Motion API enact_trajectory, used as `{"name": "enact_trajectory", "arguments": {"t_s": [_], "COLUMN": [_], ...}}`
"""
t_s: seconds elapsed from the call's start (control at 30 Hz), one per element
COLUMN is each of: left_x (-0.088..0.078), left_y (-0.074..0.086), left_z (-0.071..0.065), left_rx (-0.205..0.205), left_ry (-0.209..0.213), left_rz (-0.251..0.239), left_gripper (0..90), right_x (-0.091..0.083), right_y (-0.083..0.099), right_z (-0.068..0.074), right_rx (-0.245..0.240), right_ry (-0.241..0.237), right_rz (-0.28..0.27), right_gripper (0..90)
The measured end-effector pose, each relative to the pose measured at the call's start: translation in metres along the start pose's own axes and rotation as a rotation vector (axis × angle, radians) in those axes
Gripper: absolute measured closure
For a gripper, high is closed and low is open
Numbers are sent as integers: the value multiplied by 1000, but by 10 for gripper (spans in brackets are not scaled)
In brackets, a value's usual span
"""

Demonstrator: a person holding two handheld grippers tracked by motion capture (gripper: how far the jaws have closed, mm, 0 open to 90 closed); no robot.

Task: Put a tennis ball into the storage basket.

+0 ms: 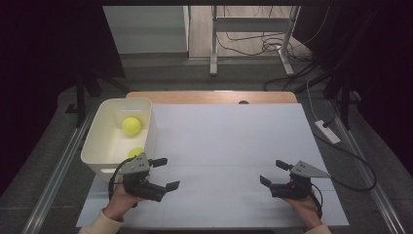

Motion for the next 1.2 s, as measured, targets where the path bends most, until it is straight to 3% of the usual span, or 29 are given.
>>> {"name": "enact_trajectory", "arguments": {"t_s": [0.6, 1.2], "left_x": [14, 20], "left_y": [36, 48], "left_z": [12, 12], "left_rx": [9, 7], "left_ry": [-36, -56], "left_rz": [63, 74], "left_gripper": [94, 85], "right_x": [0, -4], "right_y": [2, 6], "right_z": [2, 6], "right_rx": [-4, -15], "right_ry": [1, -29], "right_rz": [7, 14], "right_gripper": [90, 90]}}
Point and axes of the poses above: each handheld gripper's, and its own axes: x roughly forward along the jaws, y roughly out of its underside, z roughly to its left, the point moved 6 cm from there along x, roughly forward along the jaws
